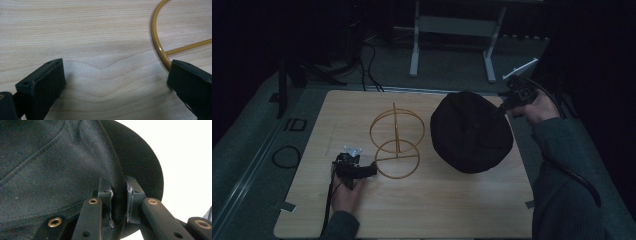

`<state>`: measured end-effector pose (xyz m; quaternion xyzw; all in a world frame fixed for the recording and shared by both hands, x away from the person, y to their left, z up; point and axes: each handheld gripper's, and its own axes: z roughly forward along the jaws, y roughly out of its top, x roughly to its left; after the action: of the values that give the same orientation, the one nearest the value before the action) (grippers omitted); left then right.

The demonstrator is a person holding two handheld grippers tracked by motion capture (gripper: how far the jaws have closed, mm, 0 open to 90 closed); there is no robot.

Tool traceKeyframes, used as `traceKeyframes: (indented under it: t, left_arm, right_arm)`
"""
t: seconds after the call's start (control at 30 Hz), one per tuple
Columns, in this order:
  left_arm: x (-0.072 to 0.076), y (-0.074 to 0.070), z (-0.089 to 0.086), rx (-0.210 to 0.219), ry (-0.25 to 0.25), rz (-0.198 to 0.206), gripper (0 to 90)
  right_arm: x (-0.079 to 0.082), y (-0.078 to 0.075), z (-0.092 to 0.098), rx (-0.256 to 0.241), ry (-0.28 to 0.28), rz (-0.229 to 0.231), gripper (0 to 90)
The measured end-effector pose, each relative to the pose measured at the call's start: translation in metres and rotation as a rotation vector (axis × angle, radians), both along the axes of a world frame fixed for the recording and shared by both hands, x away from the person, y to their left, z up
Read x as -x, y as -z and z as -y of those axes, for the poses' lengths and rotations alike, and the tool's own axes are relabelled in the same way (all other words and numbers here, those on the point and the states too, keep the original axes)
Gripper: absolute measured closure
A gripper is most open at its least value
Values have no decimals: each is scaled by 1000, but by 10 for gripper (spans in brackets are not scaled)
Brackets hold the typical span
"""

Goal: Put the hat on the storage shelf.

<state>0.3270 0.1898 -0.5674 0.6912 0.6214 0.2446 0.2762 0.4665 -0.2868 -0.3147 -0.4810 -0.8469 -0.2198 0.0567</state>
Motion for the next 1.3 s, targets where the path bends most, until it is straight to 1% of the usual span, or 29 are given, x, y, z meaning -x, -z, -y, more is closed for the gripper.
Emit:
traceKeyframes:
  t: [0.27,0.47,0.6,0.77,1.07,1.13,1.3]
  left_arm:
    - [0,0,0,1,0,1,12]
    - [0,0,0,1,0,0,12]
    - [0,0,0,1,0,1,13]
    - [0,0,0,2,0,0,13]
    - [0,0,0,5,-3,3,13]
    - [0,0,0,4,-3,2,13]
    - [0,0,0,4,-3,2,13]
  right_arm:
    - [0,-13,-8,-2,-12,19,777]
    - [0,-24,-19,4,-27,38,776]
    - [0,-33,-28,22,-35,49,775]
    - [1,-42,-39,10,-51,65,774]
    - [-2,-50,-64,8,-96,77,774]
    - [-2,-53,-68,7,-102,87,774]
    - [-3,-59,-79,8,-119,93,773]
